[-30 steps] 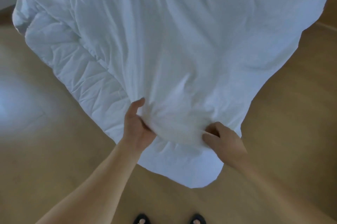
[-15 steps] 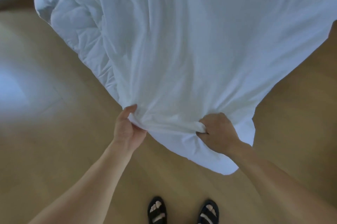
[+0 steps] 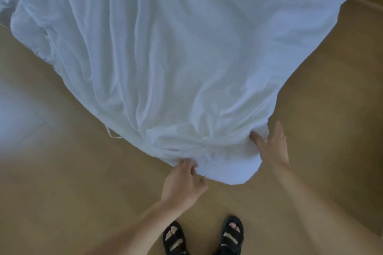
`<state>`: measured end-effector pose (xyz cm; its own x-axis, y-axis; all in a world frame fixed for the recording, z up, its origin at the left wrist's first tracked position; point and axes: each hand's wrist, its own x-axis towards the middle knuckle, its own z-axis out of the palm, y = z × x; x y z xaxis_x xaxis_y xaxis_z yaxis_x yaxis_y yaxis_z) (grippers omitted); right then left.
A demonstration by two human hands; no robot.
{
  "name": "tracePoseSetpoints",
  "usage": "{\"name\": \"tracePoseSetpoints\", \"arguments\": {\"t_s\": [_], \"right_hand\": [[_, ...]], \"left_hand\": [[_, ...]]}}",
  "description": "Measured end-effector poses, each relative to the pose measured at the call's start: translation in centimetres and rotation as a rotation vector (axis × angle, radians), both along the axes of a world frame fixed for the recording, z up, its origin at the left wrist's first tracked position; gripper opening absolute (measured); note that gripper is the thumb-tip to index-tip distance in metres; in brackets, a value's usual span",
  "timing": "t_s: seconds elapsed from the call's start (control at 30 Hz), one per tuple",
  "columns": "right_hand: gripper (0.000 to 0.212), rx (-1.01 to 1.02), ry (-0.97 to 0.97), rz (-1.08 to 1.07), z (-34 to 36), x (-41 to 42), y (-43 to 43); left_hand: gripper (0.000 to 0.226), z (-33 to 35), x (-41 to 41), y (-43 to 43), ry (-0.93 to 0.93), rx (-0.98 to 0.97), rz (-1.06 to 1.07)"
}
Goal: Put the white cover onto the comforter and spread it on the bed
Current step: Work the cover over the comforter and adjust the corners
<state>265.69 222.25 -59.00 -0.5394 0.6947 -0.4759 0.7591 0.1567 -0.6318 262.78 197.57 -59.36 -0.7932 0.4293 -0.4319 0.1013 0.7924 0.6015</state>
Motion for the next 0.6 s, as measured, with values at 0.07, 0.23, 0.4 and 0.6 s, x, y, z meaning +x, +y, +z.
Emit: {"name": "tracePoseSetpoints", "arguments": {"t_s": [0.07,0.23,0.4,0.6], "right_hand": [[0.101,-0.174,0.007,0.060,-0.5,0.4,0.6],[0.032,-0.480,0.253,-0.004,1.9,0.9,0.1],[0.024,-0.668,0.510,-0.002,6.7,-0.4,-1.0],[0.059,-1.098,0.669,0.189,12.6,-6.2,-1.2]], "left_hand": [[0.021,0.7,0.3,3.1,0.508,0.068,-0.300],[0.098,3.4,-2.4,8.1,0.572,-0.055,-0.552],[0.134,8.6,-5.6,9.2,0.115,-0.059,-0.542],[0.120,14.3,-11.2,8.8,0.149,0.007,-0.195]]}}
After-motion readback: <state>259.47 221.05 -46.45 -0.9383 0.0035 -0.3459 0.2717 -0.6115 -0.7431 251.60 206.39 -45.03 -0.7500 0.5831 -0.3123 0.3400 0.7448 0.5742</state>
